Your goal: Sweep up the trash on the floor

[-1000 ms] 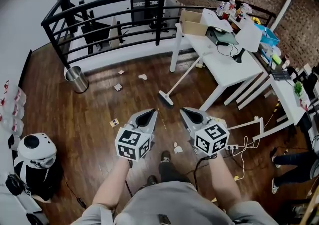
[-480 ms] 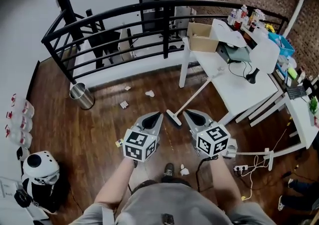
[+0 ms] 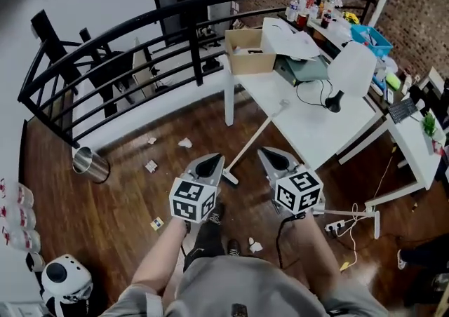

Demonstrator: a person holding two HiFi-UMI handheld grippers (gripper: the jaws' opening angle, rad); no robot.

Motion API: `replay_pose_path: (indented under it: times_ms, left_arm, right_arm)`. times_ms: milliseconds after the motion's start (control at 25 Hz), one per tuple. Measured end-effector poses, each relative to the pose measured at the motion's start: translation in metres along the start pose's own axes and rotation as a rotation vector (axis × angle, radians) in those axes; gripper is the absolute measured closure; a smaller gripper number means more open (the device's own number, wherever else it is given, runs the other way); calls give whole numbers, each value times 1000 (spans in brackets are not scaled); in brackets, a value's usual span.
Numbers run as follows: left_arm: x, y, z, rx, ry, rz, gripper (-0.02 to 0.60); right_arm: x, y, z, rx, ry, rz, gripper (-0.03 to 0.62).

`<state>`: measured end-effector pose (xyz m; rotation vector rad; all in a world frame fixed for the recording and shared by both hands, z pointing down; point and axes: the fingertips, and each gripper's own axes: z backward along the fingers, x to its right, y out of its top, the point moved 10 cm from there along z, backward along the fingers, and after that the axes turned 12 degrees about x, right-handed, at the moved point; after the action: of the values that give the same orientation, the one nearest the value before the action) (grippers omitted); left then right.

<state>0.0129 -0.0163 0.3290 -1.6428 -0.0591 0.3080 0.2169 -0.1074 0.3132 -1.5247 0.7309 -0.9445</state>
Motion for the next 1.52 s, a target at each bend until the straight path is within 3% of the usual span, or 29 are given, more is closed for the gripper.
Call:
replay_pose_path:
  times_ms: [200, 400, 760, 1040, 1160, 1280, 1400, 1520]
  left_arm:
    - [-43, -24, -84, -40, -107, 25, 574]
    - [-66, -45, -165, -78, -248, -13, 574]
    - [-89, -110, -254, -234, -364, -3, 574]
    - [-97, -145, -284, -308, -387, 11, 574]
    - [-98, -151, -294, -313, -406, 37, 519]
    - [-98, -157, -301, -317, -422, 56, 486]
    - [-97, -166, -304, -331, -425, 65, 477]
    - [-99, -174, -302, -344, -421, 64, 476]
  right_arm:
    - [67, -5, -37, -41, -163, 14, 594]
    - [127, -8, -73, -100, -304, 7, 594]
    - [225, -49, -112, -159, -477, -36, 350]
    - [267, -71, -137, -189, -473, -96, 327]
    - [274, -74, -144, -185, -453, -106, 334]
    - [278, -77, -148, -193, -434, -113, 371]
    - [277, -81, -151, -209, -414, -102, 470]
    - [271, -79, -154, -202, -372, -121, 491]
